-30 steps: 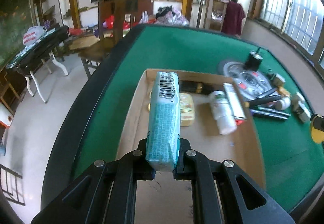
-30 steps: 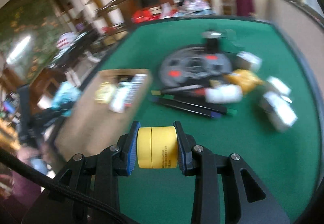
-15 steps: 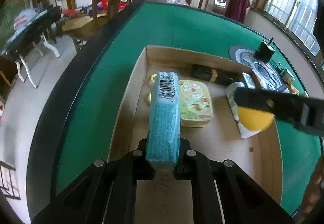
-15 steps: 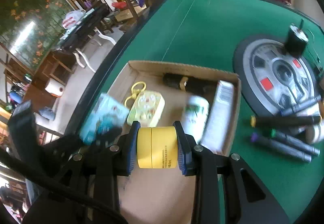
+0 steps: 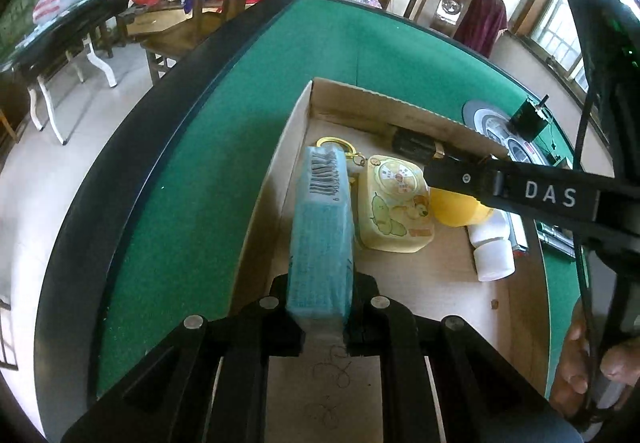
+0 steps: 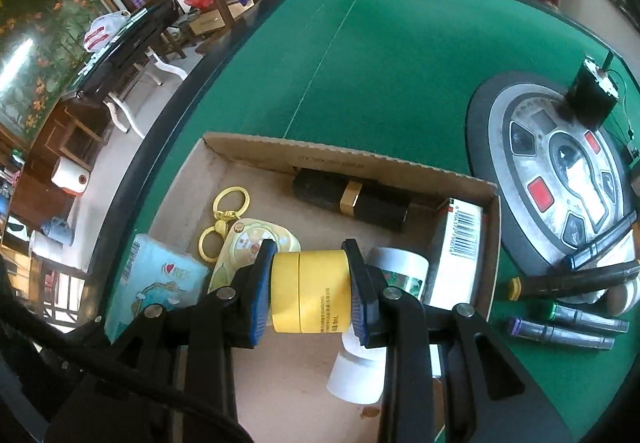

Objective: Organize objects
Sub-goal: 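Place the tissue pack and tape roll into the cardboard box with both tools, then move both tools back toward the black markers on the table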

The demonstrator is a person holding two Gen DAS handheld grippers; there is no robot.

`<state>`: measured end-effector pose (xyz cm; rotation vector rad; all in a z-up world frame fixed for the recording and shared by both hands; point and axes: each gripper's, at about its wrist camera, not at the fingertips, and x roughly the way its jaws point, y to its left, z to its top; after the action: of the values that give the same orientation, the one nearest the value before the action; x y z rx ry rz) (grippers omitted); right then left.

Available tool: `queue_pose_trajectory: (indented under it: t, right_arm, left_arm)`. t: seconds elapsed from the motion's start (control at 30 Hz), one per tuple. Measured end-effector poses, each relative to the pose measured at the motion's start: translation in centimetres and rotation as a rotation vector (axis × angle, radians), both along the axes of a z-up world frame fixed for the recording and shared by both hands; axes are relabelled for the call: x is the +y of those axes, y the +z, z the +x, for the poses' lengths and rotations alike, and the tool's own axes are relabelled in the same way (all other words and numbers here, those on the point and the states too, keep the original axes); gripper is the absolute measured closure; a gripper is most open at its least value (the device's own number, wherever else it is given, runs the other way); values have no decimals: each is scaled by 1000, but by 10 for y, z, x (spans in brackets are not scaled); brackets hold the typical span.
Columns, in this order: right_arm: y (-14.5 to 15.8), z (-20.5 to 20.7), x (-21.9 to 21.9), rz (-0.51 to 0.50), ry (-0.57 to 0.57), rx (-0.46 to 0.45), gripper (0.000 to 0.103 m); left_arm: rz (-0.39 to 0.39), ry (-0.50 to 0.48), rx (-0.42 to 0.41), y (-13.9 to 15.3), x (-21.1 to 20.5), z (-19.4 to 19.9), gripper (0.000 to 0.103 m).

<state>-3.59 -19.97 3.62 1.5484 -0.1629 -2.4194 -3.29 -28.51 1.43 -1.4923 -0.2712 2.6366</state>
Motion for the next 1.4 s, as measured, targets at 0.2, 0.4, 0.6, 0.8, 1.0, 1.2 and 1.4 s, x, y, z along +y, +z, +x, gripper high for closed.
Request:
queue_pose_trajectory:
  t: [0.2,0.4,0.6,0.8,1.0,1.2,1.4]
  right_arm:
    - [-1,0,-2,21,2,3,72]
    - [19,7,7,12,-2,58,68]
    - [51,38,62,-18,-36,101,48]
    - [68,59,138,105,-117,104,48]
    - [85,107,227,80,-256,329,4]
    - [24,105,275,-37,-280,126,7]
    - [9,90,284,-201,-249,126,7]
  left_arm:
    - [10,3,40,8,1,8,65]
    - [-19,19,107,27,7,21,55]
    - [-4,82,200,59,4,52,46]
    - [-1,90,337,88,30,88,46]
    - [137,20,404,101,73,117,41]
    - [137,-99,334,86,125,122,41]
    - [121,-140,239,70,160,127,41]
